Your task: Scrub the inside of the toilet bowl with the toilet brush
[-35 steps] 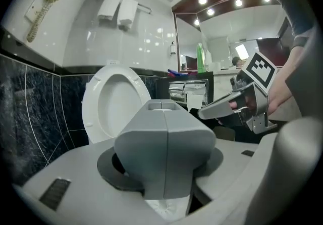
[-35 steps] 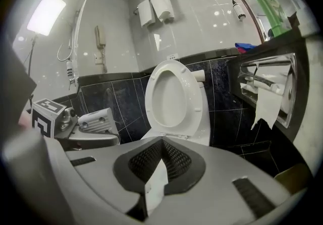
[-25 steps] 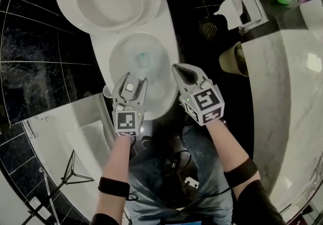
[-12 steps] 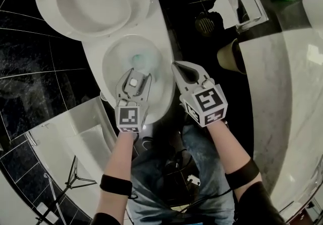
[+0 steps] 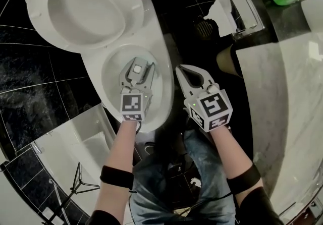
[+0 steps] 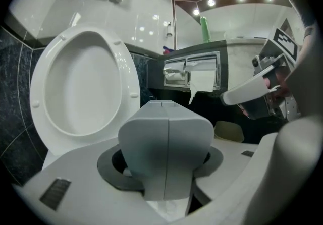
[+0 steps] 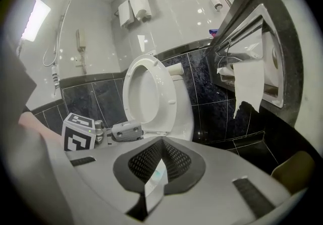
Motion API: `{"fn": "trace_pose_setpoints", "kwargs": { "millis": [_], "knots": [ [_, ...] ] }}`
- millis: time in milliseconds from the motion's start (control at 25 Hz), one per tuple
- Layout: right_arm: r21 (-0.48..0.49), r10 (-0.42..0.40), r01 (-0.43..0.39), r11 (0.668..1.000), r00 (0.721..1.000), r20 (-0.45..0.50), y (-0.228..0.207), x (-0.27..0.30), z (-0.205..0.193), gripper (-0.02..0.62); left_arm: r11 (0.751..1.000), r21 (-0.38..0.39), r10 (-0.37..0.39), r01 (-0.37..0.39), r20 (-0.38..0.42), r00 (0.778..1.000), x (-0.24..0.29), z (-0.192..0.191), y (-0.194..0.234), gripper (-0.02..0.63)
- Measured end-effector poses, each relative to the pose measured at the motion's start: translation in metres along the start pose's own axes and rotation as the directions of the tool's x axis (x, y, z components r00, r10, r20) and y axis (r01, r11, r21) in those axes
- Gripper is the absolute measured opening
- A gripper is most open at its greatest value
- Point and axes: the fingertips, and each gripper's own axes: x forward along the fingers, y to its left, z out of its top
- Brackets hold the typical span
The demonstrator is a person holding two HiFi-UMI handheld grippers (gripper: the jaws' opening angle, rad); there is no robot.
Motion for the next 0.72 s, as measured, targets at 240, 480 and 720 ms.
{"fn": "trace_pose_setpoints", "kwargs": {
  "millis": [240,480,720],
  "knots": [
    [0.0,-0.001,0.001,1.0,1.0,0.0,-0.004,0.002,-0.004,0.006,1.0,0.02,0.019,-0.02,0.036,0.999,0.034,0.023,0.024,0.244],
    [-0.018,0.003,-0.003,1.0,1.0,0.008,0.001,0.007,-0.005,0.006,0.998,0.036,0.057,-0.059,0.066,0.996,0.049,0.038,0.056,0.244],
    [-0.027,0.019,-0.019,0.999,1.0,-0.01,0.013,0.015,-0.007,0.006,0.991,0.049,0.117,-0.122,0.095,0.989,0.042,0.048,0.09,0.242]
  ]
}}
